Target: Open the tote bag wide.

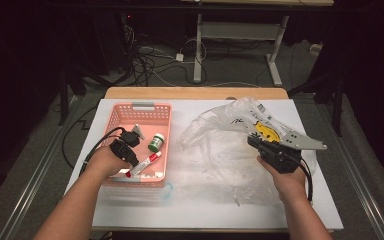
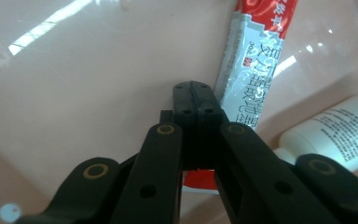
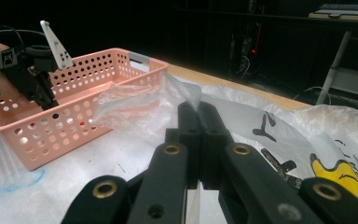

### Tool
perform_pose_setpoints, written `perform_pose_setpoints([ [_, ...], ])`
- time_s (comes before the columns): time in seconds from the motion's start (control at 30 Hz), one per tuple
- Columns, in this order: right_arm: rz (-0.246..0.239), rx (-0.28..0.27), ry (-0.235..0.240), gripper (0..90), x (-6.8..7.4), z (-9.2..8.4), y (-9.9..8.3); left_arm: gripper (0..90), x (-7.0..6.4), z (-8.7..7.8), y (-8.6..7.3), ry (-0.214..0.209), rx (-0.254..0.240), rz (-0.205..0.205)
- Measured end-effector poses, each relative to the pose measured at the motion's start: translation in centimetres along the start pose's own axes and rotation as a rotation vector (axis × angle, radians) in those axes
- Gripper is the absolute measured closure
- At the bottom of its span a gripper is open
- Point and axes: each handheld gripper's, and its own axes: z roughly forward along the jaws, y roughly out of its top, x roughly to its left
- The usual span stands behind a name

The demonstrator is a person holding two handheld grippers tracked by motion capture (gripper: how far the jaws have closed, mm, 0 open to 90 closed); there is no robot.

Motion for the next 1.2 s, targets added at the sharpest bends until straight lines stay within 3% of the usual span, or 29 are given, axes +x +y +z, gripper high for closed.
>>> perform_pose_setpoints([
  [0.17,0.002,0.002,0.001,90.0,0.0,0.0,-0.1,87.9,-0.2,-0.2,0.0,0.008,-0.027,0.008],
  [0.3,0.003,0.002,0.001,90.0,0.0,0.0,-0.1,87.4,-0.6,-1.1,0.0,0.016,-0.12,0.029],
  [0.37,0.004,0.002,0.0,90.0,-0.1,0.0,-0.1,78.5,-1.0,-1.6,0.0,0.025,-0.19,0.039],
  [0.43,0.004,0.001,0.0,90.0,-0.1,0.0,-0.1,72.7,-1.4,-2.0,0.1,0.003,-0.247,0.062],
  [0.5,0.003,0.002,0.0,90.0,0.0,0.0,-0.1,63.8,-1.8,-2.1,0.2,-0.005,-0.268,0.074],
  [0.63,0.004,0.0,0.001,90.0,0.0,0.0,-0.1,44.3,-2.2,-1.3,0.7,-0.033,-0.236,0.064],
  [0.73,0.003,0.001,0.001,90.0,-0.1,0.0,-0.1,39.6,-2.2,-0.8,0.9,-0.026,-0.205,0.079],
  [0.83,0.005,0.003,0.0,90.0,-0.1,0.0,-0.1,39.3,-2.1,-0.7,1.0,-0.039,-0.197,0.091],
  [1.1,0.008,0.004,-0.001,90.0,-0.1,0.0,-0.2,45.2,-2.6,0.8,1.8,0.028,-0.095,0.145],
  [1.2,0.006,0.002,-0.002,90.0,-0.1,-0.1,-0.1,51.5,-2.8,0.8,1.8,0.037,-0.096,0.162],
])
